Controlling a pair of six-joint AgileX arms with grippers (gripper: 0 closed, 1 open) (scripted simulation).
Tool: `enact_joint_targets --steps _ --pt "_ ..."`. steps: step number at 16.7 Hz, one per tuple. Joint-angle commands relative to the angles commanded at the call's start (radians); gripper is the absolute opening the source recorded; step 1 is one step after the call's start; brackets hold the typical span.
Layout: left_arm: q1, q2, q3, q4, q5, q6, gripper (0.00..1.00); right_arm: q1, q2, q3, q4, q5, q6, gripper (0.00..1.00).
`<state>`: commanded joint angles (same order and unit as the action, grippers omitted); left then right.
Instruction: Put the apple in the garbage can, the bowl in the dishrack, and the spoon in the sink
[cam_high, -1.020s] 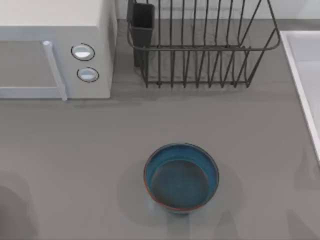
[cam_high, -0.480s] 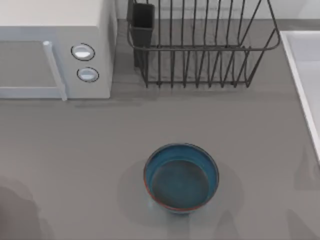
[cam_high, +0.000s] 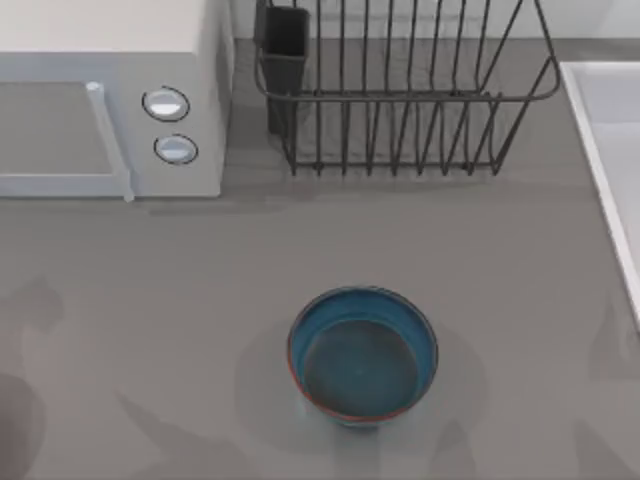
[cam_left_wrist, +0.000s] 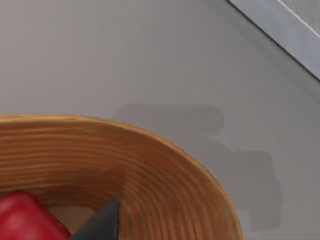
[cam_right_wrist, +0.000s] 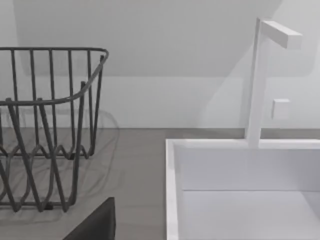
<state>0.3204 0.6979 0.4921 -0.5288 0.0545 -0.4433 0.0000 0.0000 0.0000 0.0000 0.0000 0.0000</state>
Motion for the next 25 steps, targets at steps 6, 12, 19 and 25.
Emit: enact_joint_targets --steps 6,12,19,25 --pt "-0.193 -0.528 -0.330 0.377 -0.015 0.274 1.00 0.000 0.000 0.000 0.000 0.000 0.000 1.00" --pt "-0.320 -0.698 -0.492 0.529 -0.055 0.443 1.00 0.000 0.000 0.000 0.000 0.000 0.000 1.00" --pt "-0.320 -0.698 -0.492 0.529 -0.055 0.443 1.00 0.028 0.030 0.031 -0.025 0.001 0.023 1.00" --pt "-0.320 -0.698 -0.492 0.529 -0.055 0.443 1.00 0.261 0.376 0.351 -0.264 0.013 0.222 1.00"
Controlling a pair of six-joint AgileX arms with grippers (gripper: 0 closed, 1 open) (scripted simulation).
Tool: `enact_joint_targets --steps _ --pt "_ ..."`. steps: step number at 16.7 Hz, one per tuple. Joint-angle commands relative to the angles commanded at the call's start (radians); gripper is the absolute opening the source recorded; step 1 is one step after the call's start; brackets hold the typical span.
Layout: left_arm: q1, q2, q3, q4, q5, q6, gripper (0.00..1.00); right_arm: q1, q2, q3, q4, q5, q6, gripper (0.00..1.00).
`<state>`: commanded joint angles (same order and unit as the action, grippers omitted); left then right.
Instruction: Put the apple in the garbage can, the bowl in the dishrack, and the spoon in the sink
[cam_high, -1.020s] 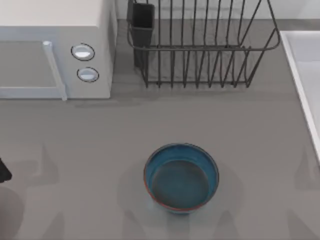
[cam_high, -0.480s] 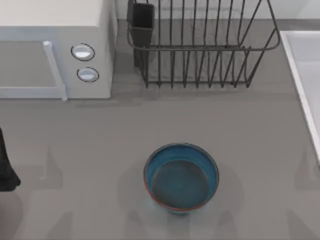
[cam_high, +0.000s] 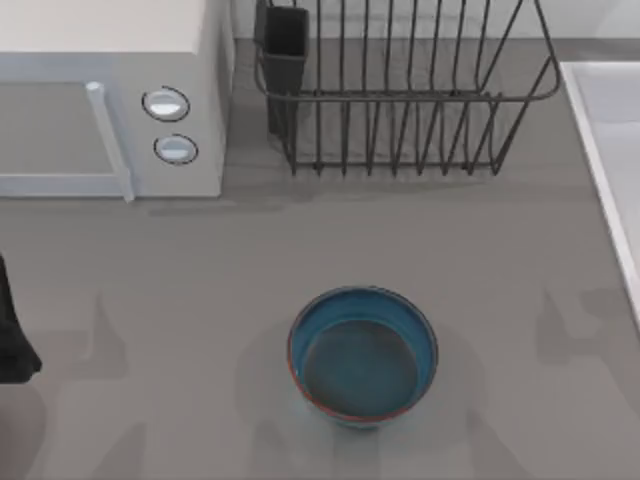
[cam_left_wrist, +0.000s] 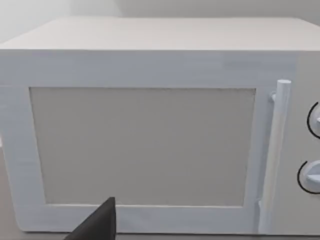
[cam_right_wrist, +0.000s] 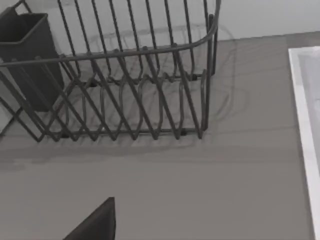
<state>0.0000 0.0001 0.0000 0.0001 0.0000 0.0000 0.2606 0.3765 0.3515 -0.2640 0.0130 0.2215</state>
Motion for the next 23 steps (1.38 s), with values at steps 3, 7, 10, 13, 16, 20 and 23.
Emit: enact_joint_targets --steps 3,7,10,13,16,20,23 --pt "0.000 0.000 0.000 0.000 0.000 0.000 1.00 0.140 0.297 0.235 -0.181 0.005 0.128 1.00" --pt "0.000 0.000 0.000 0.000 0.000 0.000 1.00 0.298 0.720 0.550 -0.447 0.002 0.286 1.00" --pt "0.000 0.000 0.000 0.000 0.000 0.000 1.00 0.378 0.993 0.762 -0.636 -0.006 0.376 1.00" --pt "0.000 0.000 0.000 0.000 0.000 0.000 1.00 0.422 1.225 0.953 -0.793 -0.012 0.437 1.00" --pt "0.000 0.000 0.000 0.000 0.000 0.000 1.00 0.437 1.401 1.101 -0.905 -0.014 0.473 1.00" --pt "0.000 0.000 0.000 0.000 0.000 0.000 1.00 0.436 1.503 1.195 -0.973 -0.012 0.490 1.00" --pt "0.000 0.000 0.000 0.000 0.000 0.000 1.00 0.436 1.505 1.197 -0.974 -0.012 0.490 1.00"
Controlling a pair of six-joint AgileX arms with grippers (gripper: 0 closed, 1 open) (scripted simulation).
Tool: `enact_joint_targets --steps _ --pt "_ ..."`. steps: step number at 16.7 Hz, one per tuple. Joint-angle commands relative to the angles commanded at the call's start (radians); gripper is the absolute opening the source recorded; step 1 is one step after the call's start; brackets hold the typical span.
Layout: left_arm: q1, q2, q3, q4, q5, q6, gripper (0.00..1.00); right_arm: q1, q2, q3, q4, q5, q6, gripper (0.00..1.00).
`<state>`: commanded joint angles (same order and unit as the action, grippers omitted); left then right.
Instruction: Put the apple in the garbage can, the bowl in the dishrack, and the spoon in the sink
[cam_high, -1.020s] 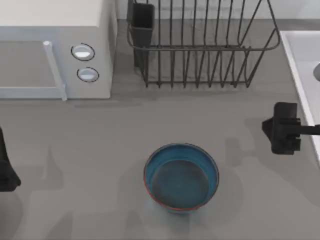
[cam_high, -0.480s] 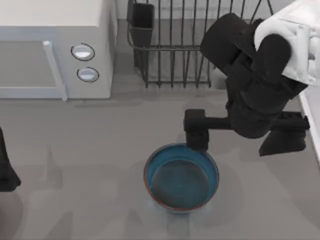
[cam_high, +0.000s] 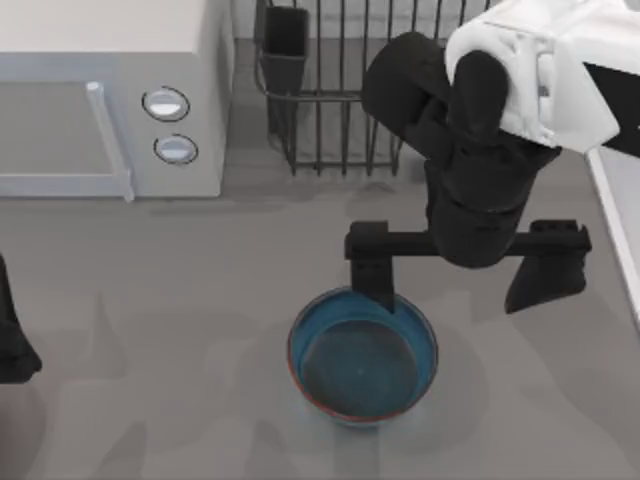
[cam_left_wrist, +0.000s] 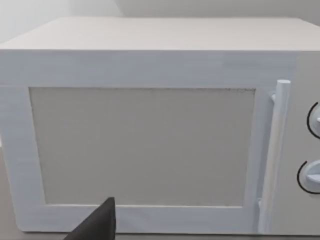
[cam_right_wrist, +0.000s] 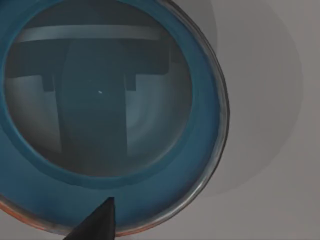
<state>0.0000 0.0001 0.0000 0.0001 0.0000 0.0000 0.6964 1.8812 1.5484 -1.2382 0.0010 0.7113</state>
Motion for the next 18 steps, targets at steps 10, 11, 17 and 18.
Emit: enact_joint_targets --steps 10,11,17,18 --pt "0.000 0.000 0.000 0.000 0.000 0.000 1.00 0.000 0.070 -0.190 0.272 0.000 0.001 1.00" --pt "0.000 0.000 0.000 0.000 0.000 0.000 1.00 0.001 0.082 -0.220 0.313 0.000 0.002 1.00" --pt "0.000 0.000 0.000 0.000 0.000 0.000 1.00 0.003 0.105 -0.268 0.373 0.001 0.004 1.00" --pt "0.000 0.000 0.000 0.000 0.000 0.000 1.00 0.003 0.105 -0.268 0.373 0.001 0.004 0.92"
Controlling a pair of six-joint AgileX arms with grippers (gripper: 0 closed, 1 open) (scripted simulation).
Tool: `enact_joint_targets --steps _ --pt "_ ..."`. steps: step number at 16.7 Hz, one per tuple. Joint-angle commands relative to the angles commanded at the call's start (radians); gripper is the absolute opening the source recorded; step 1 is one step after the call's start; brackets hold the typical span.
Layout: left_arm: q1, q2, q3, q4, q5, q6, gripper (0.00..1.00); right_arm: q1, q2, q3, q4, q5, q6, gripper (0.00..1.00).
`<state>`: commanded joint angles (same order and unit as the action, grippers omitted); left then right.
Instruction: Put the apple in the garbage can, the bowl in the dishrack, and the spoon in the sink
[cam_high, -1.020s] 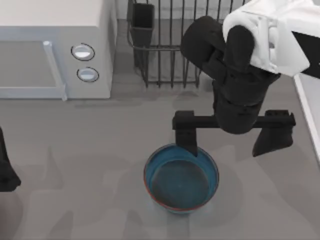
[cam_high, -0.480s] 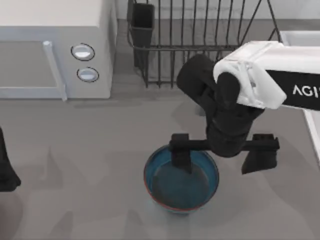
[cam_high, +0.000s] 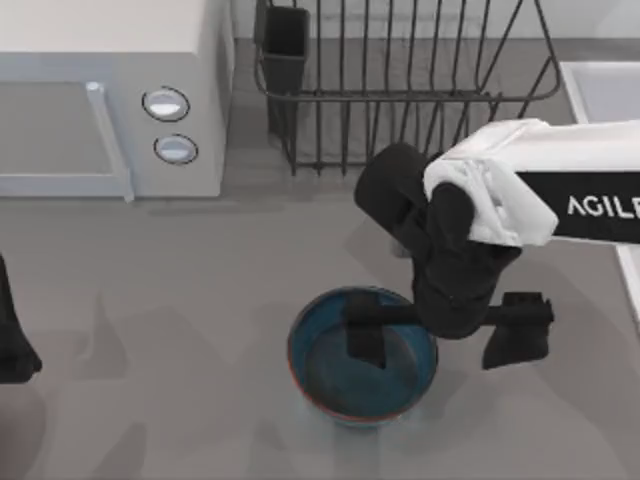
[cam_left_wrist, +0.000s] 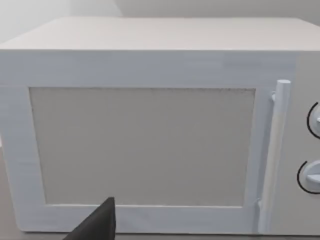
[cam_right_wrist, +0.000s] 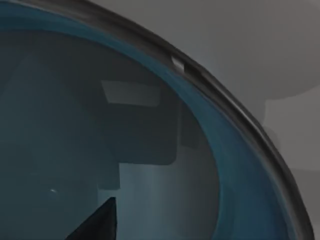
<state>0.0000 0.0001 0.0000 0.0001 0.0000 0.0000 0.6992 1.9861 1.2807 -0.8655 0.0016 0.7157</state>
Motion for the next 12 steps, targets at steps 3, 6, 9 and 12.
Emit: enact_joint_targets --steps 3,6,9,12 --pt "0.000 0.000 0.000 0.000 0.000 0.000 1.00 0.000 0.000 0.000 0.000 0.000 0.000 0.70" --pt "0.000 0.000 0.000 0.000 0.000 0.000 1.00 0.000 0.000 0.000 0.000 0.000 0.000 0.47" --pt "0.000 0.000 0.000 0.000 0.000 0.000 1.00 0.000 0.000 0.000 0.000 0.000 0.000 0.25" --pt "0.000 0.000 0.000 0.000 0.000 0.000 1.00 0.000 0.000 0.000 0.000 0.000 0.000 0.02"
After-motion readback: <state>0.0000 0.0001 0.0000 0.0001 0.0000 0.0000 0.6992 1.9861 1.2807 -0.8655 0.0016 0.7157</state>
